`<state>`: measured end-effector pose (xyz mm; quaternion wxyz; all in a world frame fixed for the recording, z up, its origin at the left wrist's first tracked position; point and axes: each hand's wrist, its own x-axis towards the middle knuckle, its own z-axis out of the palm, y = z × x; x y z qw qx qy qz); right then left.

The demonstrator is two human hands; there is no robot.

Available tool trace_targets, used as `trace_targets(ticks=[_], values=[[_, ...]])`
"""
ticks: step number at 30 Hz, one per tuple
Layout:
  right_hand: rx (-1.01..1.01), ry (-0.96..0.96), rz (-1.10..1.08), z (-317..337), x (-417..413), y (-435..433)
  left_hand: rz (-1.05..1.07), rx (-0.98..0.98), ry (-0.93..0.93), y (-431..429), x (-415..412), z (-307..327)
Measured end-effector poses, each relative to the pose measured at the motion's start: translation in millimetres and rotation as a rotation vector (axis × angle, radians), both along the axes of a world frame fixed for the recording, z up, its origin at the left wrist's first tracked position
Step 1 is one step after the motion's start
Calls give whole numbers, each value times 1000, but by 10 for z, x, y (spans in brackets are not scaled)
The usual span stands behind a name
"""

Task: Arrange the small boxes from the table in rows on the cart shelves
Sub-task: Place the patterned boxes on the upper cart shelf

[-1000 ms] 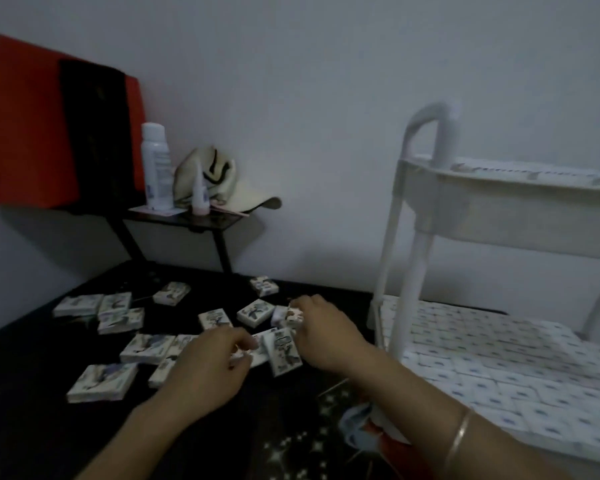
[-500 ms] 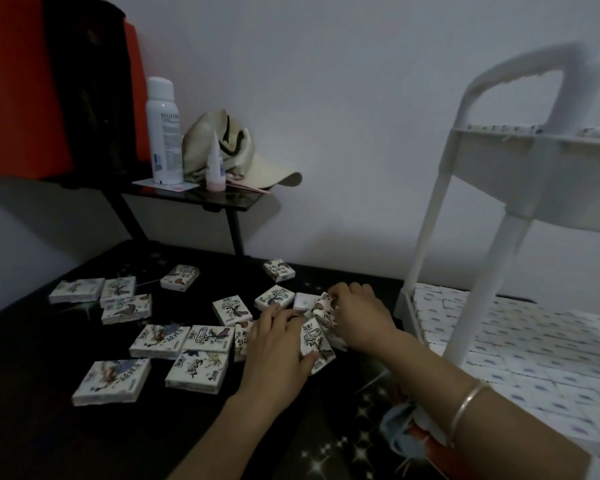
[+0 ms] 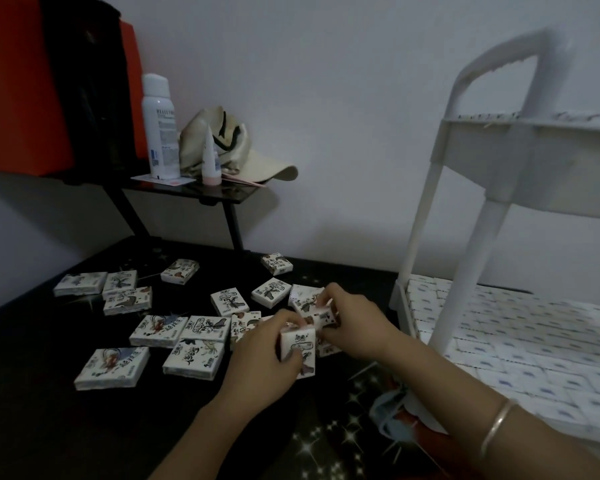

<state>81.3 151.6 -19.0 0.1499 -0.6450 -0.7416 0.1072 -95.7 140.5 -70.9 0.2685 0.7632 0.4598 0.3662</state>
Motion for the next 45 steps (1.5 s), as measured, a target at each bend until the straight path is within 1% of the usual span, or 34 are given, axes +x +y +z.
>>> trace_targets(ticks=[1, 2, 5, 8, 10, 14, 19, 23, 26, 28, 30, 33, 35, 37, 39, 41, 43, 45], values=[[-3, 53, 31, 21, 8, -77, -24, -76, -86, -32, -31, 34], [-6, 104, 60, 50, 19, -163, -34, -112, -146, -61, -60, 73], [5, 254, 96, 172, 73, -448, -56, -145, -275, -187, -144, 214], [-9, 427, 139, 332, 140, -742, -71, -186, -321, -361, -217, 389], [-11, 494, 173, 469, 181, -959, -95, -187, -322, -487, -231, 556], [83, 573, 146, 784, 340, -1401, -251, -107, -238, -738, -103, 1004], [135, 710, 47, 1193, 698, -1882, -429, -19, -228, -1039, 305, 1631], [176, 752, -40, 1508, 1081, -2213, -535, 151, -189, -1229, 755, 2161], [214, 831, -61, 1758, 1383, -2416, -580, 280, -158, -1270, 1142, 2585], [222, 820, -66, 1936, 1599, -2518, -592, 362, -161, -1254, 1415, 2882], [232, 757, -77, 2121, 1812, -2592, -584, 420, -192, -1214, 1693, 3171], [275, 713, -107, 2405, 2117, -2623, -555, 468, -223, -1087, 2138, 3563], [344, 640, -165, 2583, 2305, -2581, -528, 464, -212, -959, 2483, 3764], [439, 619, -249, 2741, 2504, -2478, -481, 479, -171, -800, 2853, 3903], [525, 607, -335, 2871, 2699, -2326, -425, 515, -107, -613, 3212, 3977], [586, 559, -393, 2980, 2879, -2151, -355, 575, 25, -430, 3533, 4012], [635, 442, -431, 3050, 2990, -1973, -314, 625, 204, -288, 3762, 3998], [713, 300, -477, 3124, 3123, -1765, -316, 664, 331, -152, 3967, 3991]])
